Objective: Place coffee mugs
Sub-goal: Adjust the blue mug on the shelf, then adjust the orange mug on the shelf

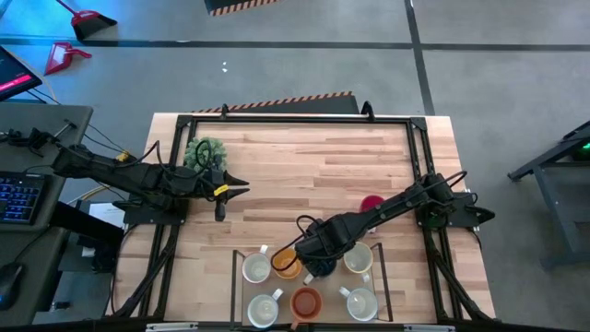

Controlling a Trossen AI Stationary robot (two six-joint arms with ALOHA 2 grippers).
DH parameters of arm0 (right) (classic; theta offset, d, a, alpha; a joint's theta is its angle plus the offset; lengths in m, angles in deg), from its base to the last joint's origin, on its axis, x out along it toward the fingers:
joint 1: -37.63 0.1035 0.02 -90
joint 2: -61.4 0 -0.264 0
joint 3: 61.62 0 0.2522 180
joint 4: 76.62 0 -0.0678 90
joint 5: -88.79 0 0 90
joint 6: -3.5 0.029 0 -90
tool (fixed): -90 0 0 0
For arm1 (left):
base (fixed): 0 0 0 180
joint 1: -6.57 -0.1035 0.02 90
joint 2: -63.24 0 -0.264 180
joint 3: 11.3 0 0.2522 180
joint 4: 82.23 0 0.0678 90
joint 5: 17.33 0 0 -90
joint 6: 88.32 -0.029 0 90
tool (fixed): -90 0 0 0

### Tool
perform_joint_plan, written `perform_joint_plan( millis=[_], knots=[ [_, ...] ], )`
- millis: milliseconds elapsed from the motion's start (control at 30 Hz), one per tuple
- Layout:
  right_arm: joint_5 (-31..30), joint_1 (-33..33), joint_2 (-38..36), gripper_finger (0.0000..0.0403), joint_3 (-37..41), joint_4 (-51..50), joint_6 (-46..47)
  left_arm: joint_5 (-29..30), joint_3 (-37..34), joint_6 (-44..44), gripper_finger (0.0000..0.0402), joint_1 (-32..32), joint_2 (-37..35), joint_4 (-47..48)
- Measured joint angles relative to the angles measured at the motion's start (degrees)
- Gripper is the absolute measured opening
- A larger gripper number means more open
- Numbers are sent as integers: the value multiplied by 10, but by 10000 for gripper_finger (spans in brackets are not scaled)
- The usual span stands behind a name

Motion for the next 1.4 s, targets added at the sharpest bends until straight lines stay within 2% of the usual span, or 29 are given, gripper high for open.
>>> perform_joint_plan(
  millis=[467, 900, 1167, 1400],
  knots=[
    [3, 0, 0, 4, 0, 0, -25, 0, 0, -10, 67, 0, 0, 0],
    [0, -1, 0, 83, -4, -3, -30, 0, 0, -10, 67, 0, 0, 0],
    [-28, -1, -1, 90, -86, -43, -63, 0, 0, -10, 67, 0, 0, 0],
    [-49, -1, -1, 90, -163, -130, -77, 10, 0, -5, 67, 0, 0, 0]
  ],
)
